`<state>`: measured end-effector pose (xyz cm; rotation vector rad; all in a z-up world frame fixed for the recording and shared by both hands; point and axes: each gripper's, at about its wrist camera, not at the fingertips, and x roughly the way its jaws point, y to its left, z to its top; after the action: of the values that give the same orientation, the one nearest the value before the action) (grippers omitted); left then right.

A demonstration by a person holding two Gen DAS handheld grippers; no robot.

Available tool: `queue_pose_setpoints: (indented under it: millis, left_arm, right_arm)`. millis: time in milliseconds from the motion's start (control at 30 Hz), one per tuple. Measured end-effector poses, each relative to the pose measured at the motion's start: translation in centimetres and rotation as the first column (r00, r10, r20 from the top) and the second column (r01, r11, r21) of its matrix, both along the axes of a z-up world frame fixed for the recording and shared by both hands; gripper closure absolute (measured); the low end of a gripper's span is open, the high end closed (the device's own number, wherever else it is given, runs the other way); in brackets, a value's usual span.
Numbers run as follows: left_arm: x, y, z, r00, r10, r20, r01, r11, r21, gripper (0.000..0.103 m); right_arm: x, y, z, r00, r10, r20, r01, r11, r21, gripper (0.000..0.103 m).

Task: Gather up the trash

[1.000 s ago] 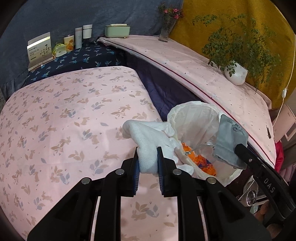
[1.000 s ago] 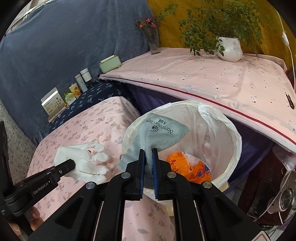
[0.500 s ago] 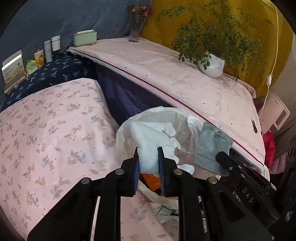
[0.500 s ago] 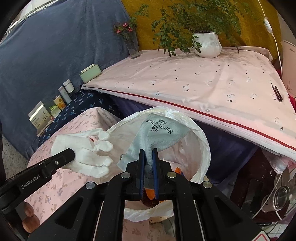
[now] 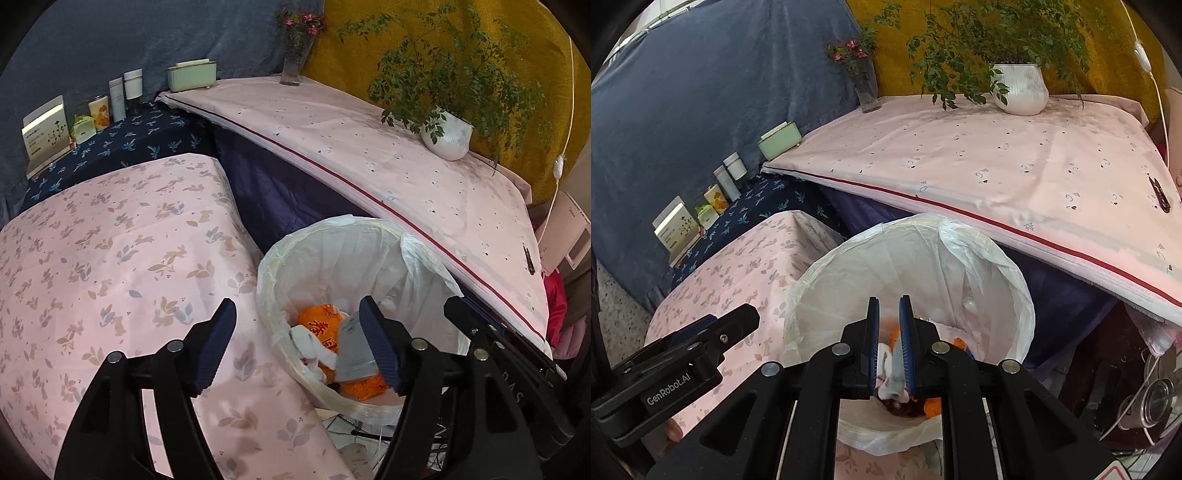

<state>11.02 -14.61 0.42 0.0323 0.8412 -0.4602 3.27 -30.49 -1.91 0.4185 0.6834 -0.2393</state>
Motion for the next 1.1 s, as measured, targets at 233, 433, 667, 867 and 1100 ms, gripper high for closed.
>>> queue_pose_setpoints:
  millis: [233,433,667,867,1100]
  left_arm:
    - [-0.8,2.6,-0.1,0.998,0.067,0.014,-0.067,0.998,0.012,0.032]
    - [-2.1,4.5,-0.9,0.993,0.115,0.01,-0.115,0.993,0.035,0.028]
    - [-4.2,6.6,-2.1,0.991,0.134,0.007,-0.134,0.988,0.075,0.028]
    - [-5.7,7.6,-2.4,0.99,0.138,0.003,-0.138,0.987,0.082,0.026]
    - [-7.2,8.2,-2.2,0.99,0.138,0.02,-0.139,0.987,0.086,0.021]
  right_arm:
    - [-0.3,1.7,0.7,0.999,0.035,0.006,-0.035,0.999,-0.011,0.078]
    - [-1.0,3.3,0.4,0.997,0.069,-0.02,-0.069,0.997,-0.036,0.058]
    - [-2.6,4.7,-0.1,0.994,0.077,-0.081,-0.084,0.993,-0.087,0.052]
    - [-3.9,5.6,-0.2,0.993,0.071,-0.099,-0.081,0.993,-0.091,0.047]
    - [-5.1,6.9,-0.3,0.99,0.073,-0.124,-0.088,0.989,-0.121,0.039]
